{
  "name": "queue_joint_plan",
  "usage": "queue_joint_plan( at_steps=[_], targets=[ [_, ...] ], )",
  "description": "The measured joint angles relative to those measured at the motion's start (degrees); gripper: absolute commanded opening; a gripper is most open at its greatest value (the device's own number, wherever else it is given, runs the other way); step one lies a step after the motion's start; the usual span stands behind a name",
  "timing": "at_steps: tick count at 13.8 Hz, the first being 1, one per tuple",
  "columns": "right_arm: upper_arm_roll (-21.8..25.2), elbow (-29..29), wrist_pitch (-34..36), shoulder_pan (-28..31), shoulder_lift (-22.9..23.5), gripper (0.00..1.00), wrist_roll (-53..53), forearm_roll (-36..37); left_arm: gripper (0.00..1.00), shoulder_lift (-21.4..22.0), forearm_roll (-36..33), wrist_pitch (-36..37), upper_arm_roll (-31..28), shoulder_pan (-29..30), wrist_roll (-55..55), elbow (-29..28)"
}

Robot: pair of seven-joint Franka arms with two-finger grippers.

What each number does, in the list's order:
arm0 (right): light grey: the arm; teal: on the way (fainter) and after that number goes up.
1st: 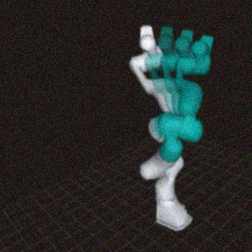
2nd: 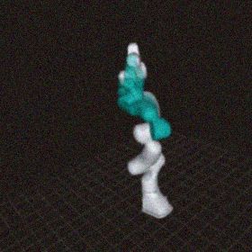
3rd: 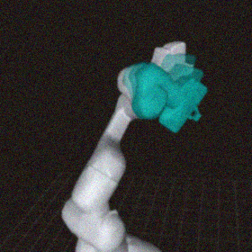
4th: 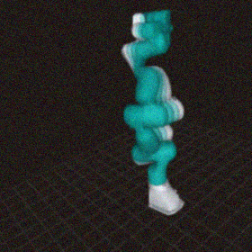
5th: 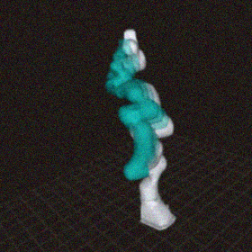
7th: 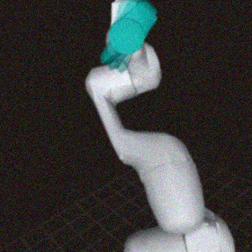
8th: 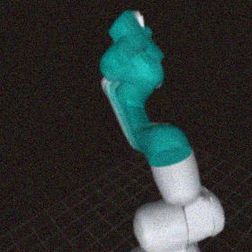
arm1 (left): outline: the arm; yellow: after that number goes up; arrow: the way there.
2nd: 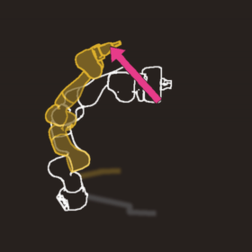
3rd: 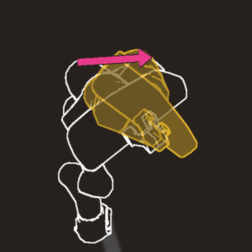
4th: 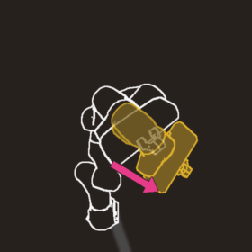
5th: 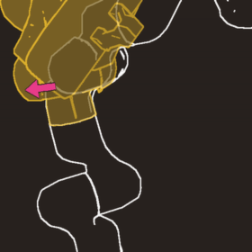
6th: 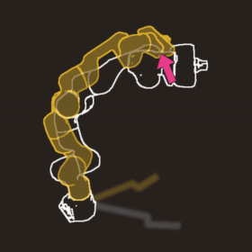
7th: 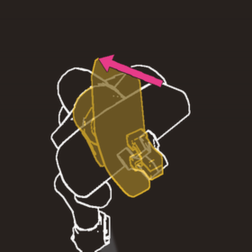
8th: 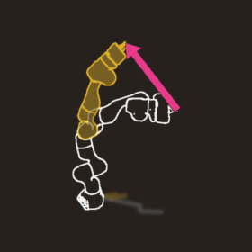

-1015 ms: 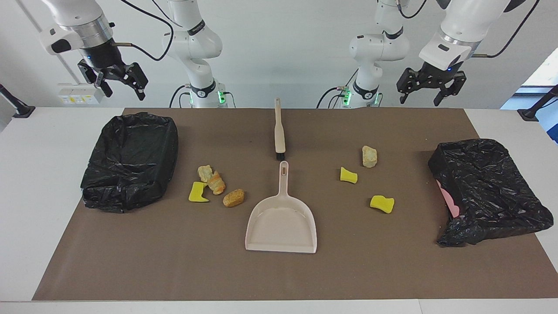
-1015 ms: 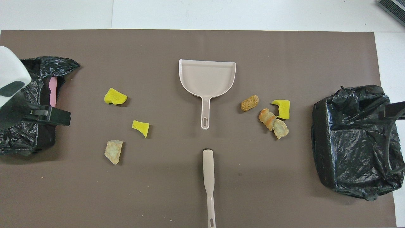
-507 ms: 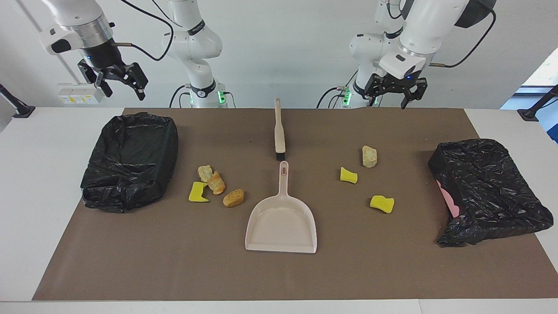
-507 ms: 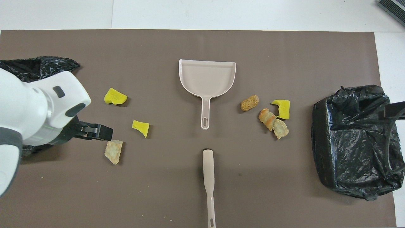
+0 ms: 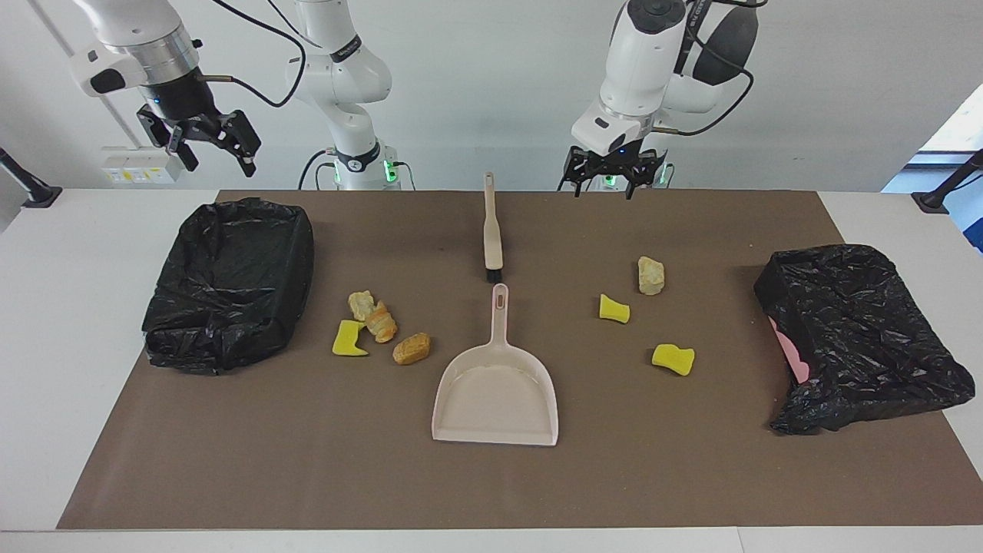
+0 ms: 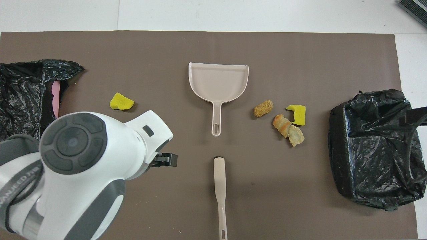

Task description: Sweep and dump trash in bin

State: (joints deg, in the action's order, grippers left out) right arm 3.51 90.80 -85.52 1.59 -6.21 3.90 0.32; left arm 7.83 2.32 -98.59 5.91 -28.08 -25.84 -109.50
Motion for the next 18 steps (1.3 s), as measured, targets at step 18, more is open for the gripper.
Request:
queue_joint_plan(
  at_steps=[18],
  targets=[
    [0.0, 0.0, 0.08, 0.0, 0.0, 1.0, 0.0, 0.0, 1.0, -7.79, 0.44, -24.31, -0.06, -23.95, -24.13, -14.45]
  ],
)
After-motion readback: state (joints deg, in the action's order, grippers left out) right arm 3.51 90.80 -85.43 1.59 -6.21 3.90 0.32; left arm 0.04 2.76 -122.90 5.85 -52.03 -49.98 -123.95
